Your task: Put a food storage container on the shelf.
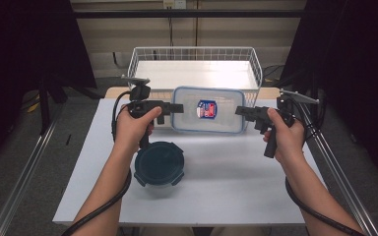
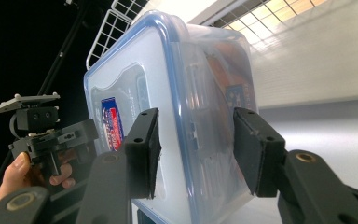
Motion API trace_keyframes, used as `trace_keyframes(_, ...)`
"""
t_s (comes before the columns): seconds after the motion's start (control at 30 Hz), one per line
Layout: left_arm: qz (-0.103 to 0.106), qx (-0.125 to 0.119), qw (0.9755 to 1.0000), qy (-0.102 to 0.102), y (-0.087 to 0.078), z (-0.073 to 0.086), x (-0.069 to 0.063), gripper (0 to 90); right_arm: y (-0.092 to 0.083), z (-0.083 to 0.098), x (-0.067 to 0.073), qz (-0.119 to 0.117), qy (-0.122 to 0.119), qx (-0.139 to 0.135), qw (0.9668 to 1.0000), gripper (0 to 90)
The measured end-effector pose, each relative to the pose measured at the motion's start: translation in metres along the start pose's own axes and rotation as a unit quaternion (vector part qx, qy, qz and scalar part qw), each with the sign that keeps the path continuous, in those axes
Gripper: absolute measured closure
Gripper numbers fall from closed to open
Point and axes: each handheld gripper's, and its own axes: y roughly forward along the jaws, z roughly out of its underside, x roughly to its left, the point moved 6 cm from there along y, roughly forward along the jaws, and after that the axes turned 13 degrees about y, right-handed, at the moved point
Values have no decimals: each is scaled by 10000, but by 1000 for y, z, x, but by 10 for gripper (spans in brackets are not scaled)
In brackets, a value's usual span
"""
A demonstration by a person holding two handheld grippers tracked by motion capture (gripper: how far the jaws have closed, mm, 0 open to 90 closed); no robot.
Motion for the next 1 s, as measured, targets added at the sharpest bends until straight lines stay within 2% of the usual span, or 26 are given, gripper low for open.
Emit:
trace_keyframes(0.27,-8,-75,10000,52,-8,-7,0,484,2,-4,9,-83,-13,-34,10000,527)
trace_keyframes(0.37,57,-123,9999,-34,-10,-8,0,487,3,-5,12,-103,-19,-49,9999,531)
trace_keyframes(0.43,59,-142,9999,-23,-11,-9,1,488,3,-6,15,-150,-24,-68,9999,537)
trace_keyframes(0.5,101,-186,9997,-79,-12,-9,2,489,3,-7,15,-163,-29,-66,9998,539)
trace_keyframes(1.0,95,-330,9994,-46,-20,-22,8,501,10,-15,24,-319,-4,-144,9994,543)
